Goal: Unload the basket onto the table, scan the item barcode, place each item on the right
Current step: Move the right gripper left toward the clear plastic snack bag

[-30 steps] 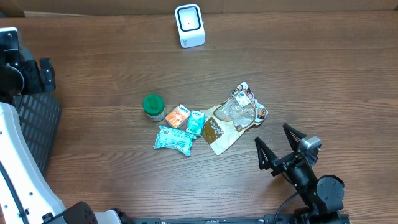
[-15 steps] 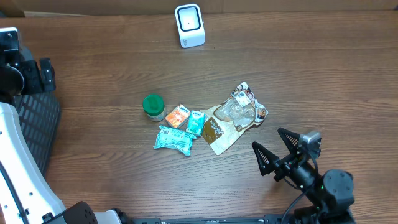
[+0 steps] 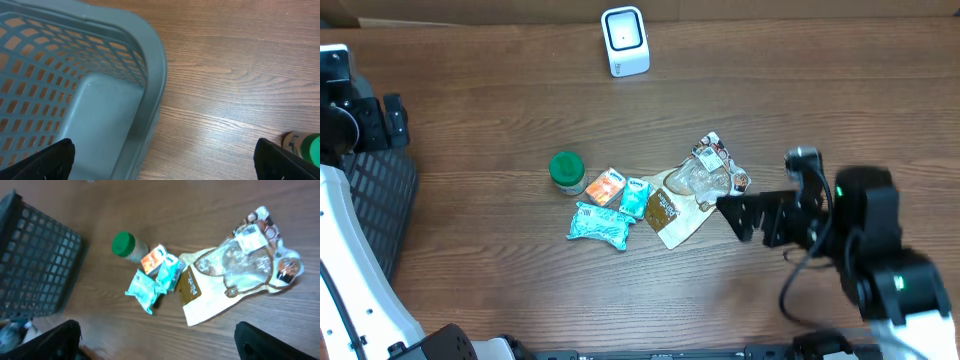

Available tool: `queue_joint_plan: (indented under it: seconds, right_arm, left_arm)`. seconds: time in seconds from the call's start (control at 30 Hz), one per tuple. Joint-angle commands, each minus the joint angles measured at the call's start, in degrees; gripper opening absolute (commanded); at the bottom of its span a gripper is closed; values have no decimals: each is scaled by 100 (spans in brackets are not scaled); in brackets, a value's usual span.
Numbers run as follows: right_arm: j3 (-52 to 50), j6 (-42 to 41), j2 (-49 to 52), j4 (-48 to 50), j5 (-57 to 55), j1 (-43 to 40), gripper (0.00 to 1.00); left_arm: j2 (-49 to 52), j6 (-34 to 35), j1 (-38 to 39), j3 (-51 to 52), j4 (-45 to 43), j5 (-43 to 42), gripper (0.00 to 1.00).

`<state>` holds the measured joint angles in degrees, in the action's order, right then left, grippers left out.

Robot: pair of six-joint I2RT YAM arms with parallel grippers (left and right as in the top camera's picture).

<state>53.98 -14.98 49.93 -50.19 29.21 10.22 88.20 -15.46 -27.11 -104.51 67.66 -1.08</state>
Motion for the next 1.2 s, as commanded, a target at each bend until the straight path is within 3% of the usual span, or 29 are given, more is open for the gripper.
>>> queue_joint_plan:
  seconds: [0.0,0.17,0.27,0.47,0.8,1.17]
  right_arm:
    - [310,-81,706,-9,179,22,100]
    - [291,-177,1633,-258,258,22,100]
    - [164,-345,2240,-286,243,20,91]
    - [-223,-835,3230,472,240,9,79]
    - [-339,-922,4583,1121,-136,-273,74]
    - [-339,-114,4852,2404,-243,-380,82]
  left_arm:
    - [28,-127,-24,-26,-20,-2,100]
    - [28,-127,-24,-26,-20,-2,100]
    - [28,-127,-24,-26,-20,-2,100]
    - [28,-127,-24,-26,-20,-2,100]
    - [28,-127,-24,-26,-20,-2,100]
    - [28,-127,-24,-26,-20,-2,100]
